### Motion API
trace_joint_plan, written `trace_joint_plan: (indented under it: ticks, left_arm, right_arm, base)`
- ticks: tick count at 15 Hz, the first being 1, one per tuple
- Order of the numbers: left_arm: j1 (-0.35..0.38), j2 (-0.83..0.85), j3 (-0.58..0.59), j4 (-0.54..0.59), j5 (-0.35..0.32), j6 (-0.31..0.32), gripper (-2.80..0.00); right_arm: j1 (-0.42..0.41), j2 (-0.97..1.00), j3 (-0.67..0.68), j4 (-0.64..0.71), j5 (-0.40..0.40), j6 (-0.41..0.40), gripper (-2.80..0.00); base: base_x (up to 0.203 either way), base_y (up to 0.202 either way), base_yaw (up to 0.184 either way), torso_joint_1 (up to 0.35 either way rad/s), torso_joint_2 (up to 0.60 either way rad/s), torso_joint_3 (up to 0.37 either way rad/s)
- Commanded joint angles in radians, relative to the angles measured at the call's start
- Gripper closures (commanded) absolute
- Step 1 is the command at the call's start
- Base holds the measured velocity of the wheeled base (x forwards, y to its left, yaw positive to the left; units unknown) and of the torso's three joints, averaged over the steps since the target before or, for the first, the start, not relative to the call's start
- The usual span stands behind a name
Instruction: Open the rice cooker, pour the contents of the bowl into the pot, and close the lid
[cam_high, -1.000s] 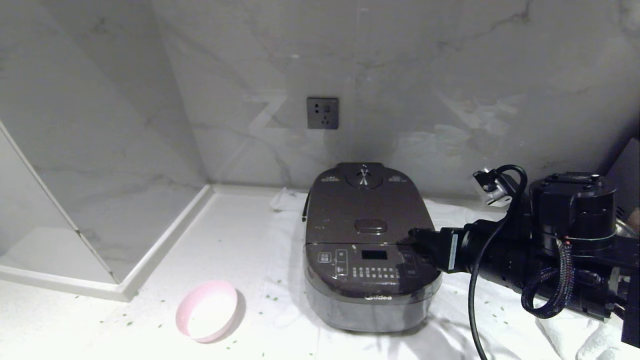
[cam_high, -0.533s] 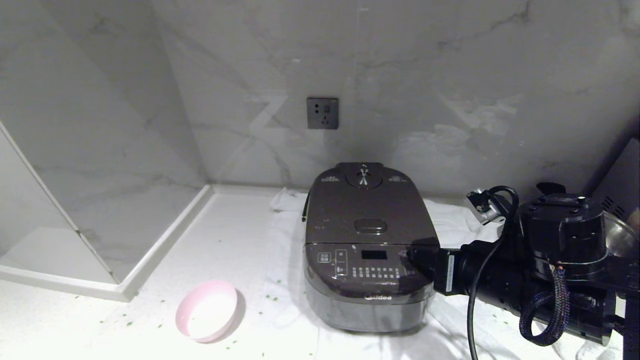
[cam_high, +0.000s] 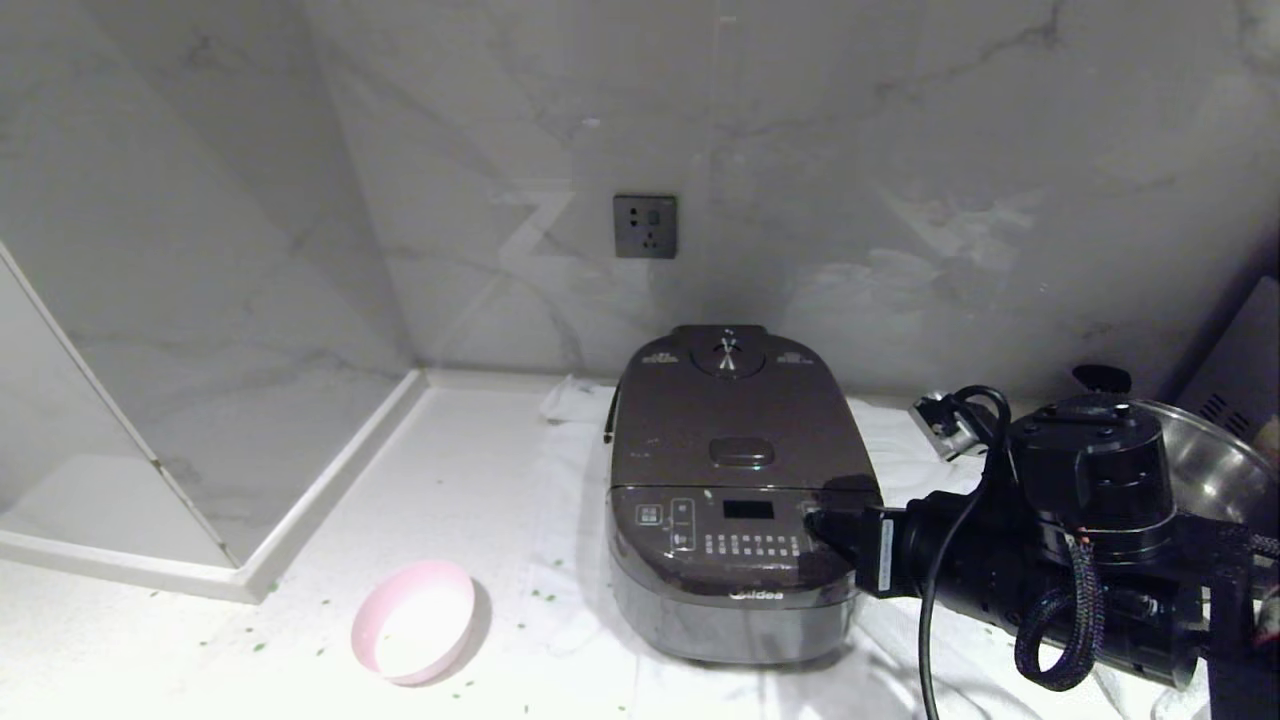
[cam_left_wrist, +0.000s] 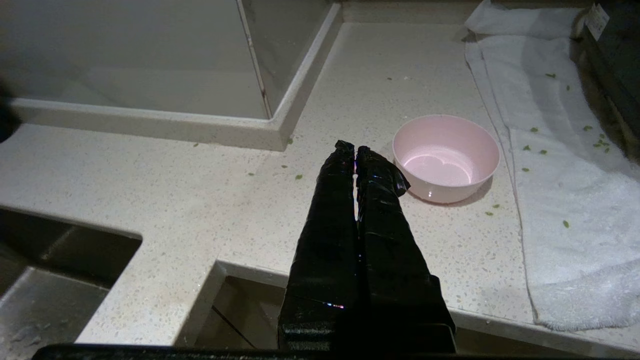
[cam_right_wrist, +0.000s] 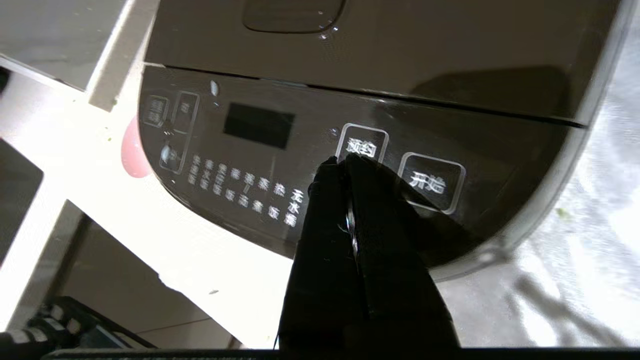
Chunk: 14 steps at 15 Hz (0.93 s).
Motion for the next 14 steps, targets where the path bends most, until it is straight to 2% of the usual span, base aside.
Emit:
trace_joint_plan:
  ticks: [1, 7, 11, 14]
  left_arm:
    - [-0.001, 0.0, -0.001, 0.002, 0.002, 0.001, 0.0]
    - [-0.001, 0.0, 0.0, 0.002, 0.003, -0.002, 0.0]
    - [-0.001, -0.001, -0.002, 0.002, 0.001, -0.002, 0.0]
    - [-0.001, -0.001, -0.002, 0.002, 0.002, -0.002, 0.0]
  right_arm:
    - [-0.001, 0.032, -0.003, -0.003, 0.002, 0.017, 0.0]
    - [-0.003, 0.032, -0.001, -0.003, -0.009, 0.015, 0.0]
    - [-0.001, -0.047, -0.004, 0.006, -0.01, 0.012, 0.0]
    - [-0.001, -0.072, -0.003, 0.037, -0.05, 0.011, 0.0]
  base:
    - [0.0, 0.0, 0.0, 0.0, 0.0, 0.0]
    - [0.0, 0.0, 0.0, 0.0, 0.0, 0.0]
    - [0.0, 0.0, 0.0, 0.0, 0.0, 0.0]
    - [0.0, 0.0, 0.0, 0.0, 0.0, 0.0]
